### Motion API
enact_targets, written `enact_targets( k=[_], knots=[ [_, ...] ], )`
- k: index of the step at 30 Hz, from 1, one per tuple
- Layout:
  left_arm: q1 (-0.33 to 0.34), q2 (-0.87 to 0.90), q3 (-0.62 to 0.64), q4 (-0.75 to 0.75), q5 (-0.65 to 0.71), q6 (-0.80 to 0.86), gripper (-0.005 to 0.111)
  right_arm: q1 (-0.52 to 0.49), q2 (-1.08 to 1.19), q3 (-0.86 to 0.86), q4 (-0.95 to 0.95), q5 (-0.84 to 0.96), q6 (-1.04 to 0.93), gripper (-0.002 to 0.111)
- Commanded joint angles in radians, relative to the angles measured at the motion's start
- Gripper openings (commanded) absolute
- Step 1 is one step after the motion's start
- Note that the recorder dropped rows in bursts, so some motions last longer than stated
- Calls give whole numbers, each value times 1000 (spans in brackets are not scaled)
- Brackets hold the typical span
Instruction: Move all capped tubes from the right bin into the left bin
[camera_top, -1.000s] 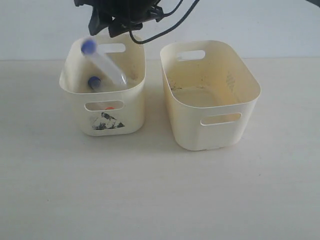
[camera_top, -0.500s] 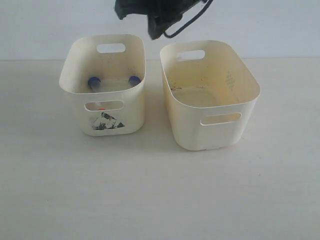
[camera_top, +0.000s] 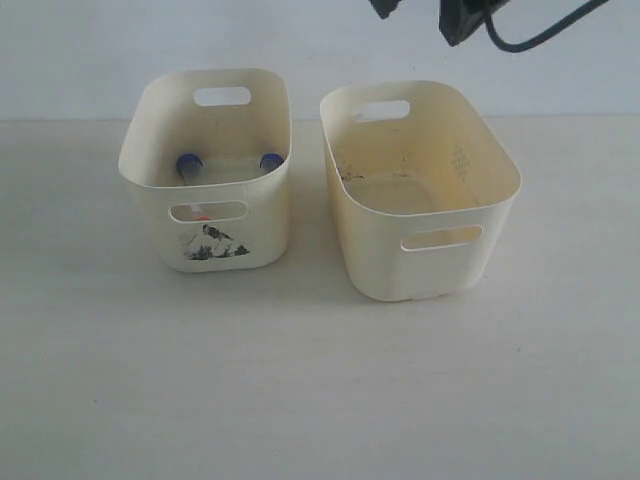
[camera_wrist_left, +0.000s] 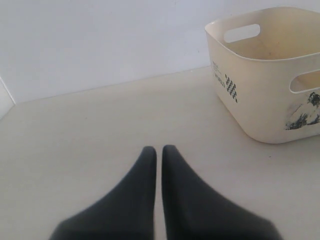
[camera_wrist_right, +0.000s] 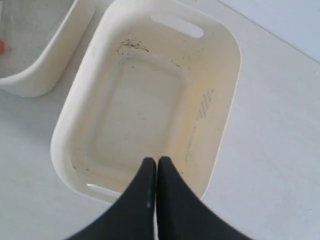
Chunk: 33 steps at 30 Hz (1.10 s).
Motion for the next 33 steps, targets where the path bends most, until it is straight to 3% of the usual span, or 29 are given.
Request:
enact_targets(
  k=[1,14,23,28,33],
  knots=[
    [-1,0,-4,-4,-9,-13,4,-5,-48,19,-19,-7,9,0],
    [-1,0,-4,-4,-9,-13,4,-5,-58,19,-52,-11,-7,0],
    [-1,0,-4,-4,-9,-13,4,-5,-162,21,-30,-317,139,0],
    [-1,0,-4,-4,-9,-13,4,-5,-297,142,-60,-420,139,0],
    [-1,0,-4,-4,-9,-13,4,-47,-480,380,-62,-625,141,0]
  ],
)
